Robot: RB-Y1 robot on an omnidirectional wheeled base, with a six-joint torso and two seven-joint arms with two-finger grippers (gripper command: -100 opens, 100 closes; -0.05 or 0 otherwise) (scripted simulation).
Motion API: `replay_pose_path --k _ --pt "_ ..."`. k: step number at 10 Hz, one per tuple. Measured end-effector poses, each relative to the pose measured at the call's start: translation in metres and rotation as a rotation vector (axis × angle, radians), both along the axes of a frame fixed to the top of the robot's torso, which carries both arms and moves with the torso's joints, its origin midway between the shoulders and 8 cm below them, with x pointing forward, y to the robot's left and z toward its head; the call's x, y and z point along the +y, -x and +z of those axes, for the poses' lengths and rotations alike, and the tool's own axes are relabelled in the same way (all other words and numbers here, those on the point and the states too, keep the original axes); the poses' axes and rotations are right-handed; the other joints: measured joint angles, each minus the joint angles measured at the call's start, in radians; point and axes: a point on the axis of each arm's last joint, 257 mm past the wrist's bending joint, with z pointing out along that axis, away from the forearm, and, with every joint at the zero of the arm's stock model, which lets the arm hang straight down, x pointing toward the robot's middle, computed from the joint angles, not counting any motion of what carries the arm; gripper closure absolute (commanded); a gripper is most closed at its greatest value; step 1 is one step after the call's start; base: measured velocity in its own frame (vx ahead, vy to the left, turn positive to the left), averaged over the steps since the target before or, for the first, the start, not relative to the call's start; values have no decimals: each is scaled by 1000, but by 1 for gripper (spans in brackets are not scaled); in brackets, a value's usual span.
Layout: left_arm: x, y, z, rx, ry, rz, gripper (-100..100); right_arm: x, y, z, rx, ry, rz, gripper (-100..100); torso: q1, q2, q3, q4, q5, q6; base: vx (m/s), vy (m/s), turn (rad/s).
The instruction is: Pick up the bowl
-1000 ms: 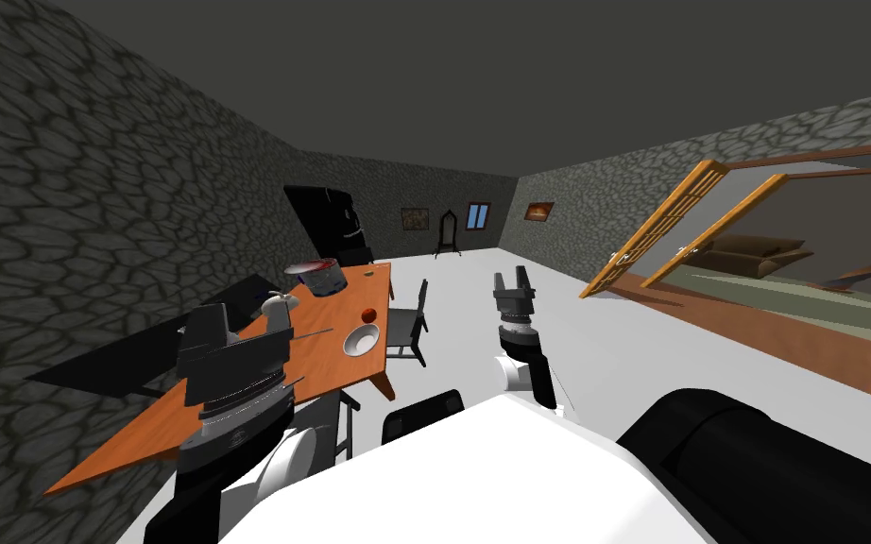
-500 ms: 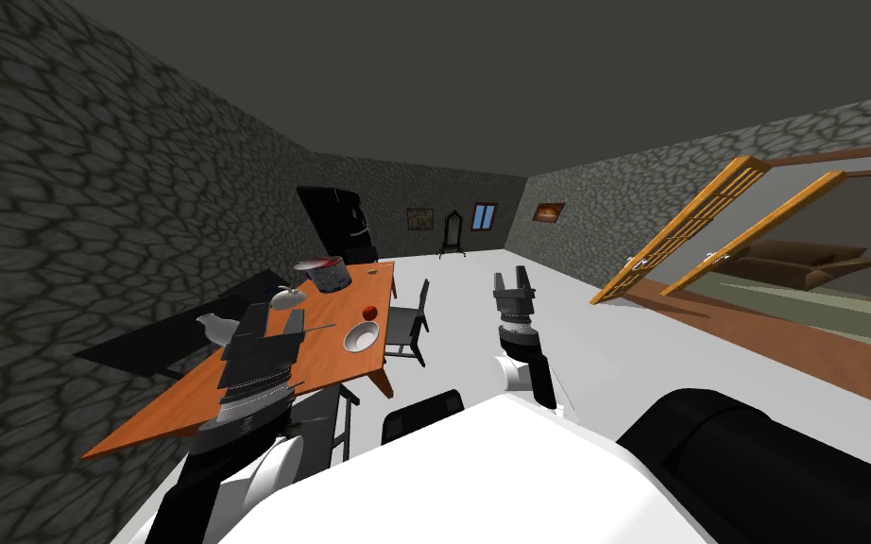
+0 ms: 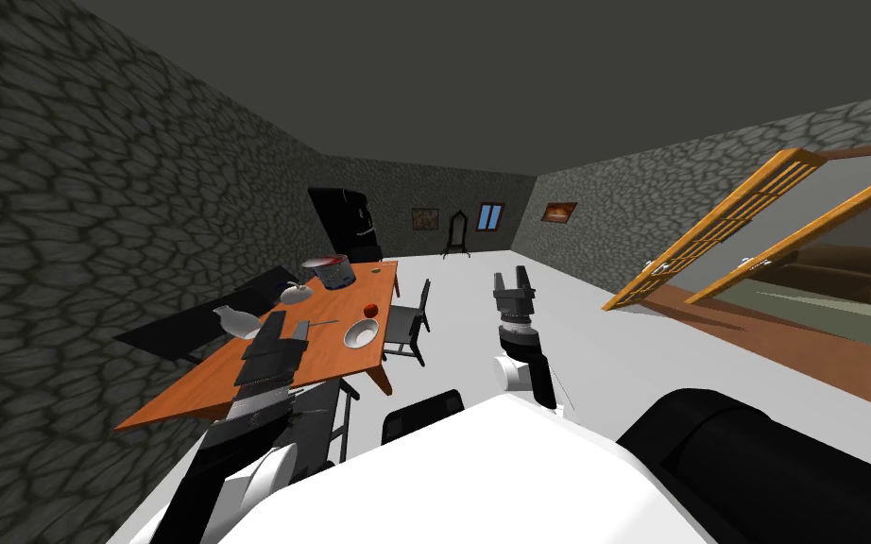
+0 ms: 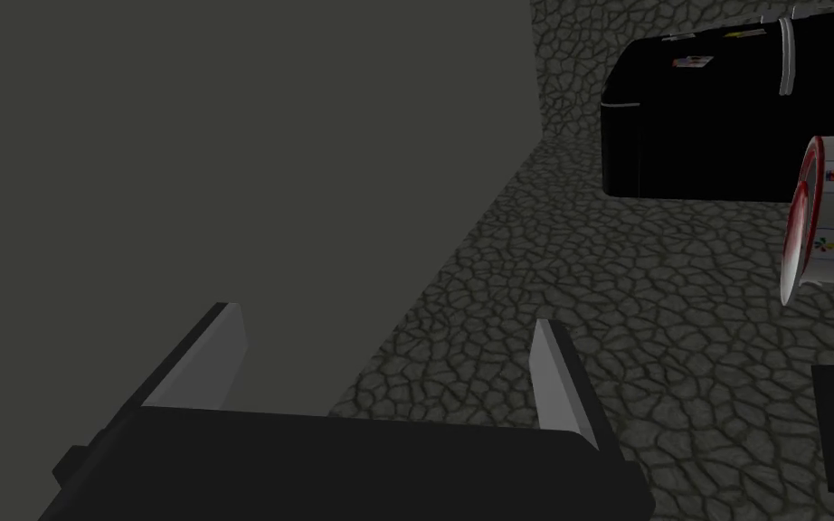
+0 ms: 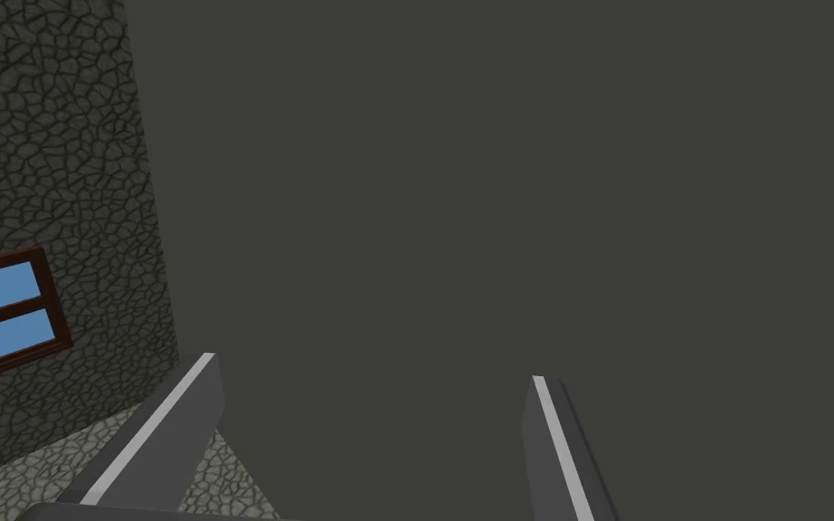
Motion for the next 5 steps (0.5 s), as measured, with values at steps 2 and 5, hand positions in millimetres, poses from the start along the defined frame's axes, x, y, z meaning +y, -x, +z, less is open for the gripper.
replay_pose_path --k 2,5 --pt "12 -8 -24 77 8 26 -100 0 0 0 0 0 0 0 -1 0 0 0 0 0 -12 -80 103" --pt "30 -12 -61 188 29 65 -100 0 0 0 0 0 0 0 -1 -1 0 0 0 0 -8 -67 89"
